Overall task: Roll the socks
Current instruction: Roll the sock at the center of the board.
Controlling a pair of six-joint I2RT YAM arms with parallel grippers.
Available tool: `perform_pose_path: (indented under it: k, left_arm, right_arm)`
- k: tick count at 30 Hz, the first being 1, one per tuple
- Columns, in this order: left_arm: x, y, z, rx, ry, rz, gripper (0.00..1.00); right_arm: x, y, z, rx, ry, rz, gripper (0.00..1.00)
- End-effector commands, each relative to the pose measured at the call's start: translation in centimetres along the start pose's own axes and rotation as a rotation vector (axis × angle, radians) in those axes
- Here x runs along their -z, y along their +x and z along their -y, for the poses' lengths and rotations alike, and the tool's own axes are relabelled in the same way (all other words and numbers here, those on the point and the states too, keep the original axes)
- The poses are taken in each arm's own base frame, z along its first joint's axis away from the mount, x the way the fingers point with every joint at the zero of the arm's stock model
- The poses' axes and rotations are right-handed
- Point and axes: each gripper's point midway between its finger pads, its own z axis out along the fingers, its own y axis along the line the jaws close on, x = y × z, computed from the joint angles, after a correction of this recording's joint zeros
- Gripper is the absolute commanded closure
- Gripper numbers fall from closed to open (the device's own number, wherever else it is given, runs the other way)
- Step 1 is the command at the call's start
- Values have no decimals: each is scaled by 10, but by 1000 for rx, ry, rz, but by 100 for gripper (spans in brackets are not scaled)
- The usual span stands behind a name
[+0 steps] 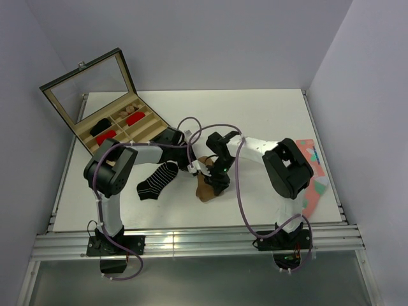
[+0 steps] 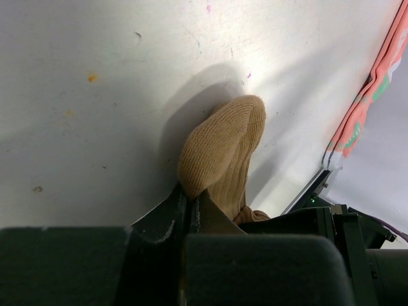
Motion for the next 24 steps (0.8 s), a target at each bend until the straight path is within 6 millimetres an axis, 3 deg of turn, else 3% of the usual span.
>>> perform_pose_path:
  k: [1,7,9,10,12,16,18,19,20,21,23,24]
  left_arm:
    - [0,-23,-3,-39,-22,115,97]
    - [10,-24,6,-53,-5,195,68]
    - [19,-31,19,-79,35,256,64]
    - [22,-28,14,-64,30,273,61]
    - [31,-33,22,-72,56,328,59]
    - [43,-21,8,-12,59,392,59]
    - [59,-21,15,-10,102,454,60]
    - [63,-11,6,8,109,469,61]
    - [76,-10,16,-8,140,508,61]
    - [80,-2,2,4,107,535,63]
    - [98,4,17,-38,135,602,63]
    - [104,2,15,-42,108,651,63]
  right_arm:
    - [-5,19,-44,-197,-181,-70,84]
    - [-6,25,-31,-253,-131,-99,84]
    - [-7,26,-31,-266,-142,-104,84]
    - [-8,26,-30,-275,-148,-105,84]
    - [-8,25,-28,-281,-140,-98,84]
    - [-9,24,-26,-301,-151,-86,84]
    - [-9,23,-24,-309,-153,-79,84]
    - [-9,23,-23,-316,-153,-80,84]
    - [-10,24,-22,-324,-155,-81,84]
    - [-10,23,-20,-330,-151,-79,84]
    - [-12,25,-18,-349,-154,-83,84]
    - [-12,24,-16,-350,-149,-82,84]
